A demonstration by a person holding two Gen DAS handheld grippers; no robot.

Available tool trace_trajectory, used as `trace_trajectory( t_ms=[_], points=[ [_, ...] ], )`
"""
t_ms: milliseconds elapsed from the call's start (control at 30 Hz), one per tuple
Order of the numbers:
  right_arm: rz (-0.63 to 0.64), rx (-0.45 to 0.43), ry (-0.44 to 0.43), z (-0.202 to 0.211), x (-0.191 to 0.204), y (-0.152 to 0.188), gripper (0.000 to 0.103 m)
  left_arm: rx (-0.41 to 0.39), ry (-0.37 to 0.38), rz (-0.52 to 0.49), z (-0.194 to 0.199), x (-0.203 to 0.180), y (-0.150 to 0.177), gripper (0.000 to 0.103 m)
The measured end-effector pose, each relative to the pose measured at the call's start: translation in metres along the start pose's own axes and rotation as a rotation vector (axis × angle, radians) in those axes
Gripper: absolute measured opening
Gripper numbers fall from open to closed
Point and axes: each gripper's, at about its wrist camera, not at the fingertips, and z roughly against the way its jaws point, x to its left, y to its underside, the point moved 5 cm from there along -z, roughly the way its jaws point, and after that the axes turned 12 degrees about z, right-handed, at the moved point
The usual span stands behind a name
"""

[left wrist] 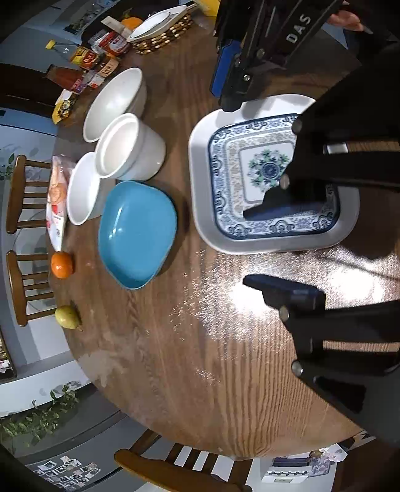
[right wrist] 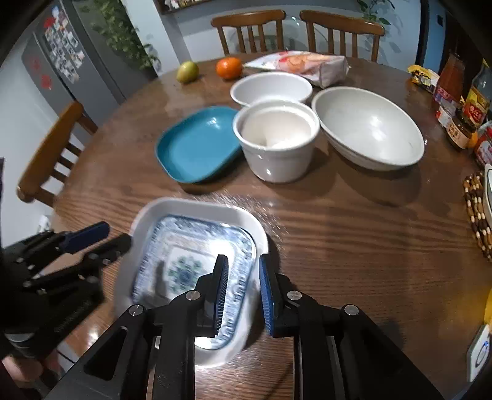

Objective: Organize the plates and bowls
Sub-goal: 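Move both grippers to the teal square plate and grasp its rim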

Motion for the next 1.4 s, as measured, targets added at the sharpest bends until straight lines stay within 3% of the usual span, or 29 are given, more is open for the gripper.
trace_trajectory(
  t_ms=[100,167,300,433,767,1400],
  points=[
    [-0.012,-0.032,-0.031,0.007,0.004,-0.007,0.043,-0.009,0.0,0.003,0.001,0.002,-0.006,0.04],
    [-0.023,-0.054,-0.047,0.01,0.006,-0.012,0.048,-0.011,0.0,0.009,0.0,0.004,-0.009,0.043],
    [-0.042,-0.082,-0.091,0.01,0.011,-0.021,0.053,-0.012,-0.008,0.024,-0.004,0.012,-0.018,0.062],
    [-0.061,-0.096,-0.123,0.007,0.013,-0.029,0.056,-0.003,-0.011,0.056,-0.011,0.023,-0.032,0.073],
    [-0.127,-0.079,-0.144,-0.013,0.013,-0.044,0.056,-0.025,-0.018,0.062,-0.031,0.045,-0.081,0.073],
    [-0.206,-0.021,-0.109,-0.061,0.02,-0.064,0.056,-0.048,-0.001,-0.104,-0.086,0.031,-0.131,0.073]
  ],
)
